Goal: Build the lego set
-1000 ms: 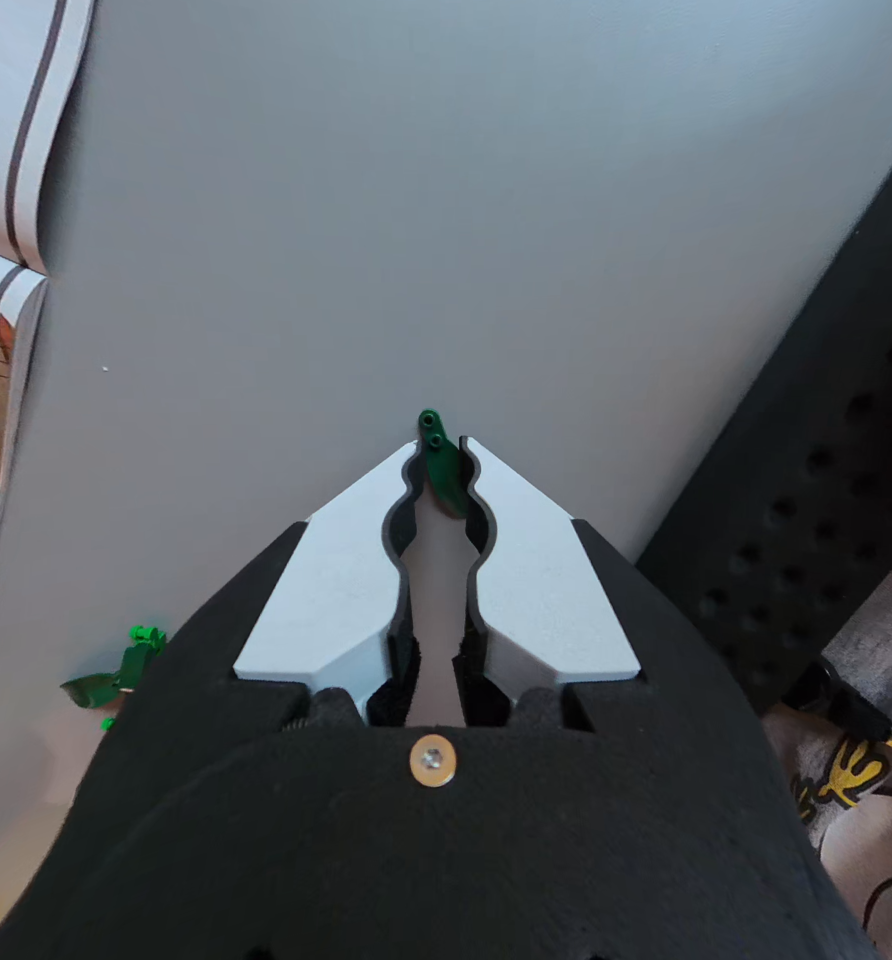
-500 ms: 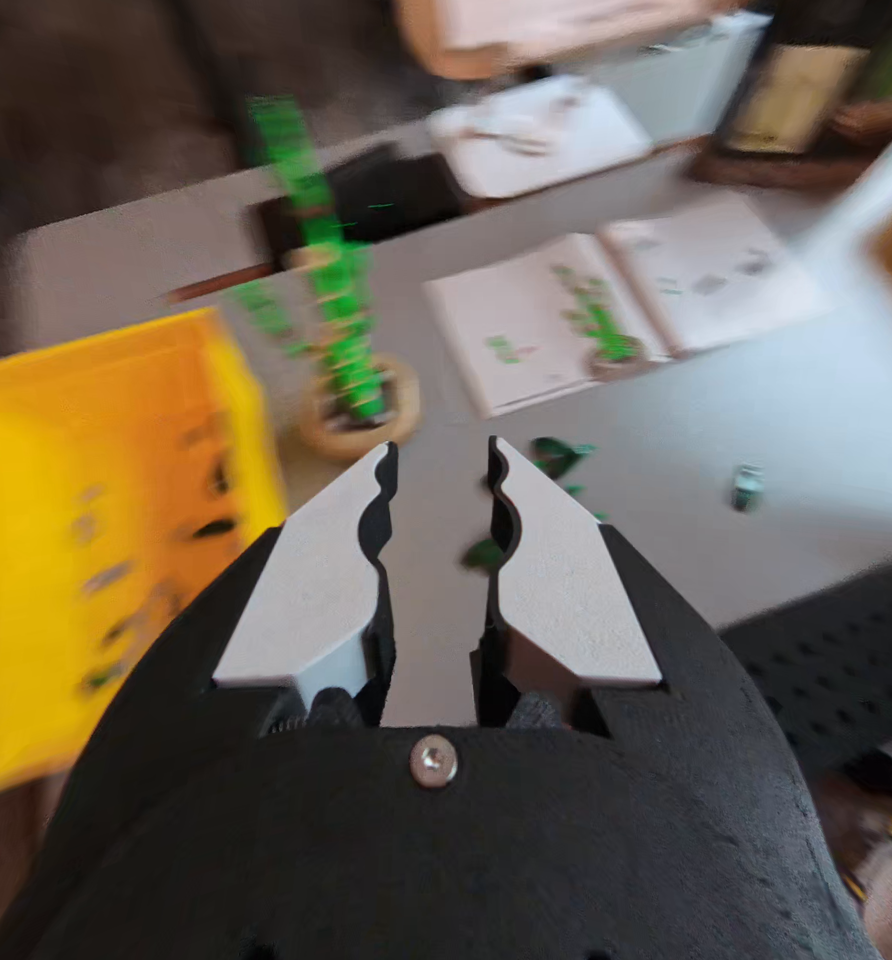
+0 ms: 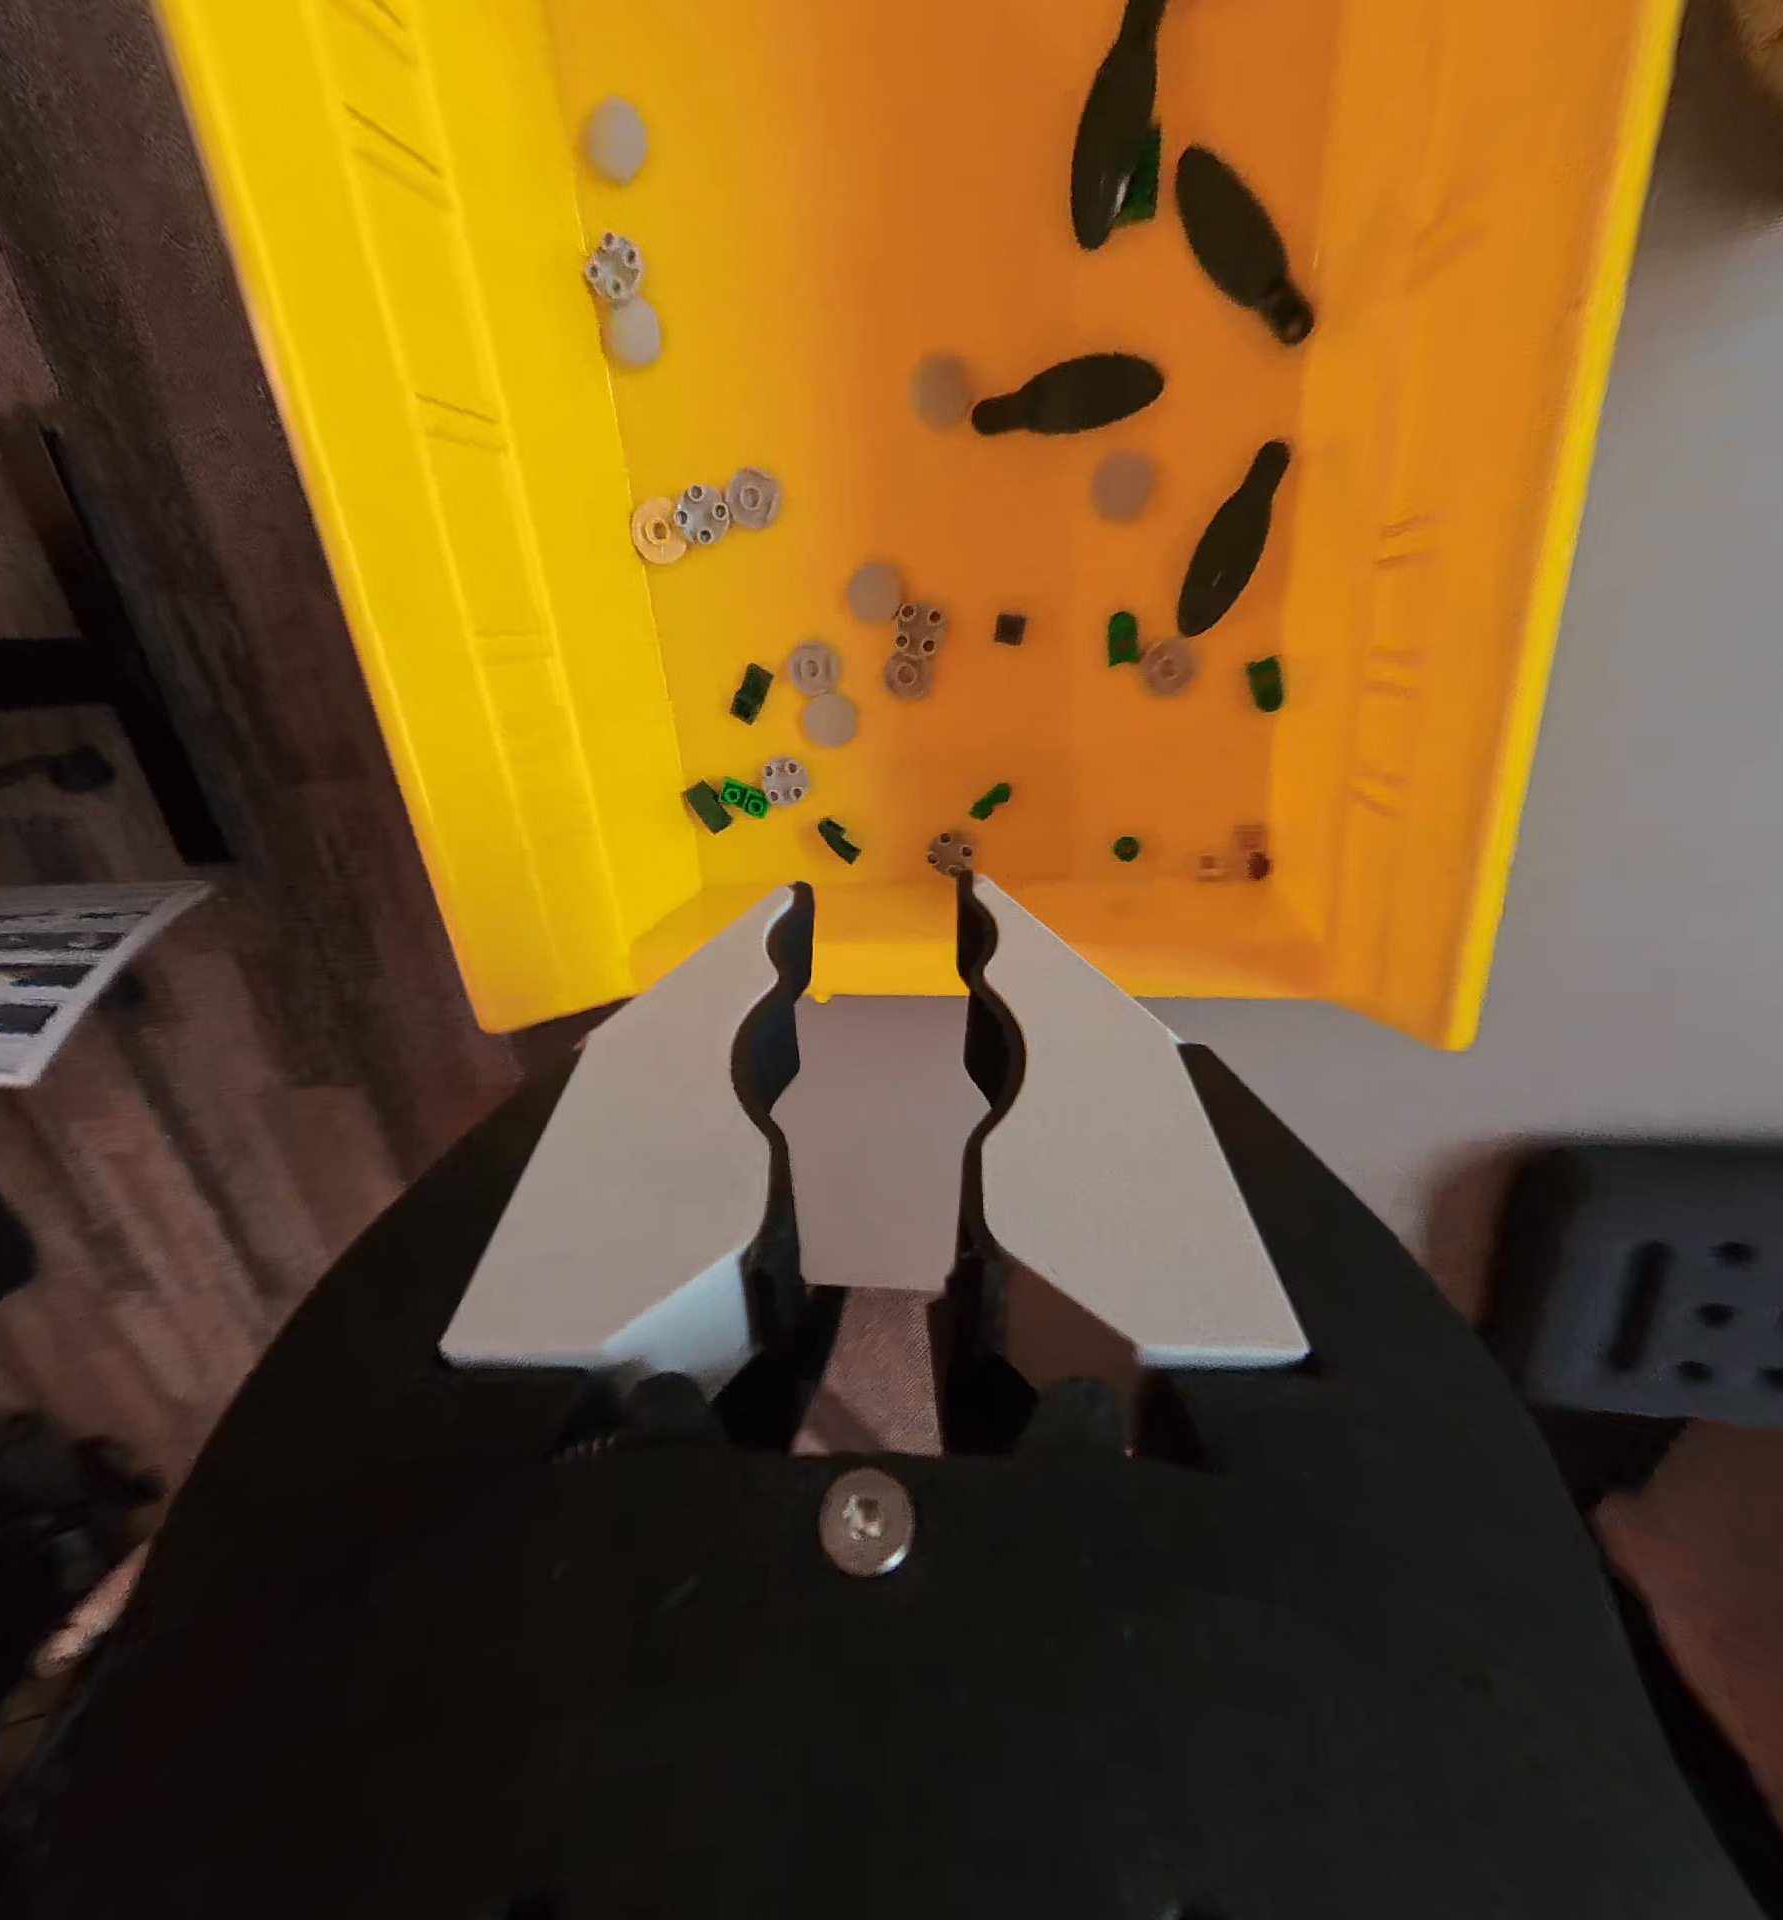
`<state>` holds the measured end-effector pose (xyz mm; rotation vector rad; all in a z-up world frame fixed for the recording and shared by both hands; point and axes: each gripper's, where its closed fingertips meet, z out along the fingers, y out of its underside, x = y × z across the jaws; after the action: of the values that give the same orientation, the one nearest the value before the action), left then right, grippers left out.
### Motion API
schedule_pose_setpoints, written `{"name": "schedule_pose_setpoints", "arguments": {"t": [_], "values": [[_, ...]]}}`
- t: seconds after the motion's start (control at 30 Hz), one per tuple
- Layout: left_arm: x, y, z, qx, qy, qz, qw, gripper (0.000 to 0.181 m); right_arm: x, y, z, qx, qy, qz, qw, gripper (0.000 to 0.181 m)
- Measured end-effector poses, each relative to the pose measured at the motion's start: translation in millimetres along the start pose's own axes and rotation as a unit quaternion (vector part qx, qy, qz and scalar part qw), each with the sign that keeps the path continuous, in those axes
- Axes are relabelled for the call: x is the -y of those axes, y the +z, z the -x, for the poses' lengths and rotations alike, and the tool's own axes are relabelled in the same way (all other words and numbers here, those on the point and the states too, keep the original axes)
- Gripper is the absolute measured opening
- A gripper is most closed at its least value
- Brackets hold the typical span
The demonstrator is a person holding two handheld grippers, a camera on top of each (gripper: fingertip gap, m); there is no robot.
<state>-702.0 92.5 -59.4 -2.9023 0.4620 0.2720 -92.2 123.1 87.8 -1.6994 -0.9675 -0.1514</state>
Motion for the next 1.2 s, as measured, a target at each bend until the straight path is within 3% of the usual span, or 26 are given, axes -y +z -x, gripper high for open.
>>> {"name": "schedule_pose_setpoints", "arguments": {"t": [0.03,0.17,0.23,0.33,0.43,0.6,0.83,0.97,1.2], "values": [[0.0,5.4,0.0,-0.008,0.026,0.011,1.000,0.026,-0.7,1.1,-0.9,-0.001,0.001,0.000,1.000,0.029],[-0.6,19.6,-3.9,-0.056,0.154,0.031,0.986,0.026,-2.0,12.9,2.0,0.004,-0.003,0.004,1.000,0.029],[-8.0,25.1,2.8,-0.049,0.215,0.041,0.974,0.029,-4.2,21.7,7.1,0.010,-0.010,0.013,1.000,0.029],[-3.4,34.1,-1.9,-0.065,0.285,-0.009,0.956,0.027,-10.0,34.1,15.0,0.015,-0.028,0.038,0.999,0.029],[0.5,42.2,-6.8,-0.103,0.292,-0.033,0.950,0.025,-11.8,43.2,22.6,0.018,-0.045,0.052,0.997,0.029],[15.6,52.3,-6.2,-0.102,0.313,-0.061,0.942,0.028,-1.7,46.0,26.5,0.015,-0.049,0.035,0.998,0.029],[60.4,53.3,-29.8,-0.112,0.392,-0.167,0.898,0.029,25.5,25.5,23.7,0.017,-0.008,-0.032,0.999,0.029],[73.2,81.3,-27.9,-0.083,0.451,-0.132,0.879,0.033,42.0,11.4,26.5,0.017,0.007,-0.065,0.998,0.029],[85.0,103.9,-44.2,-0.154,0.450,-0.111,0.872,0.034,48.8,1.0,36.4,0.022,-0.004,-0.066,0.998,0.029]]}}
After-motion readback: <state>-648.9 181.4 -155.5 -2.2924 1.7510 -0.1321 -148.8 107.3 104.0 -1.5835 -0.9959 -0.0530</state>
